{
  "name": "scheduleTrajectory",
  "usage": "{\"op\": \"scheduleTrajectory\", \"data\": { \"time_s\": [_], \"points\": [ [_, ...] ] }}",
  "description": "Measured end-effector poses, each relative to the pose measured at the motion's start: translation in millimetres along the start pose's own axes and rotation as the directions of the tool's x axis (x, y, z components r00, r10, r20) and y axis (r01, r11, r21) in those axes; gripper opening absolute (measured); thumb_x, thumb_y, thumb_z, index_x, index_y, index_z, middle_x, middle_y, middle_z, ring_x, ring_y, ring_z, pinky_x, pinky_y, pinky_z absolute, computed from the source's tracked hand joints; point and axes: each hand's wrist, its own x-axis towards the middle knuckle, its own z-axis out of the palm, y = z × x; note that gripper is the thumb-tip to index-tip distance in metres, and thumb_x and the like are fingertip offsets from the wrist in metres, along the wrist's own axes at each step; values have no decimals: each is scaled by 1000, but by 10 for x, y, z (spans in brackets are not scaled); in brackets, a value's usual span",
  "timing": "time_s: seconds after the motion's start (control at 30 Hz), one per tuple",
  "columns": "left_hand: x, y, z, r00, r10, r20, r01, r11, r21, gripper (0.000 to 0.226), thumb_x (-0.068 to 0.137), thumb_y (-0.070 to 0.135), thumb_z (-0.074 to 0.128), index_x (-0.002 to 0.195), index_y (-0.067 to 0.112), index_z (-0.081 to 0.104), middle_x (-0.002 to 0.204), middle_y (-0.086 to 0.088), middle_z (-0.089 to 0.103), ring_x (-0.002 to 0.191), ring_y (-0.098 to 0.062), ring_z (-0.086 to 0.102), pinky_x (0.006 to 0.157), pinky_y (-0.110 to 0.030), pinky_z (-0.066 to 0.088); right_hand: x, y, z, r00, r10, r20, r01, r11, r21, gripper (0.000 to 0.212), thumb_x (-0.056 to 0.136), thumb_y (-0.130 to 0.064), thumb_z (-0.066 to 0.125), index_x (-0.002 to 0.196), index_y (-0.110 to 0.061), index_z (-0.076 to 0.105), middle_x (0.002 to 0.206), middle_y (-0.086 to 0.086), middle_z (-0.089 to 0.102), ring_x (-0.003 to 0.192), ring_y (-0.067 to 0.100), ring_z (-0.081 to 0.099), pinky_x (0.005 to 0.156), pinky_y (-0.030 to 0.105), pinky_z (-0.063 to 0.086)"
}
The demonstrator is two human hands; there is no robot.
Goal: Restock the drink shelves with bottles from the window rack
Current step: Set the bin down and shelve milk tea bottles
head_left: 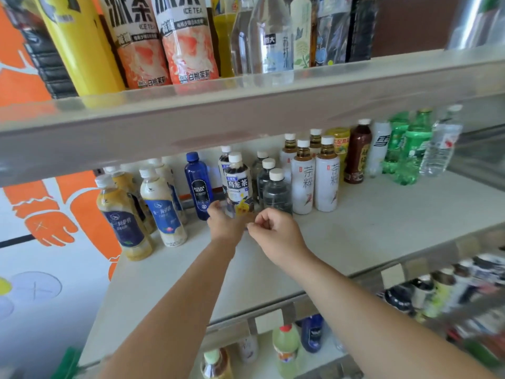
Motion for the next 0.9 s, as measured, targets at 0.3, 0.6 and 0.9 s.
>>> {"op": "scheduleTrajectory", "data": {
  "time_s": [0.3,0.6,0.9],
  "points": [
    [-1903,309,435,944,104,313,-28,971,-237,11,88,11,60,88,22,59,83,-2,63,79,-16,62,68,-29,45,-1079,30,-1162,990,43,-131,-27,993,119,16,83,-24,66,68,-25,61,54,-9,52,59,15,50,61,32,40],
    [-3767,214,1871,744,83,663,112,963,-247,15,94,0,56,90,14,61,78,-4,63,74,-20,60,58,-20,47,-2585,505,-3143,875,236,-422,-248,968,28,19,93,-16,58,75,-11,57,53,-2,51,49,14,48,53,27,39],
    [-5089,185,3307,407,47,912,144,983,-115,17,95,7,57,85,21,61,80,-1,66,72,-16,66,64,-27,45,-3719,910,-4580,554,338,-761,-449,891,70,20,92,-21,59,80,-4,60,57,7,56,47,13,51,49,25,39]
  ]
}}
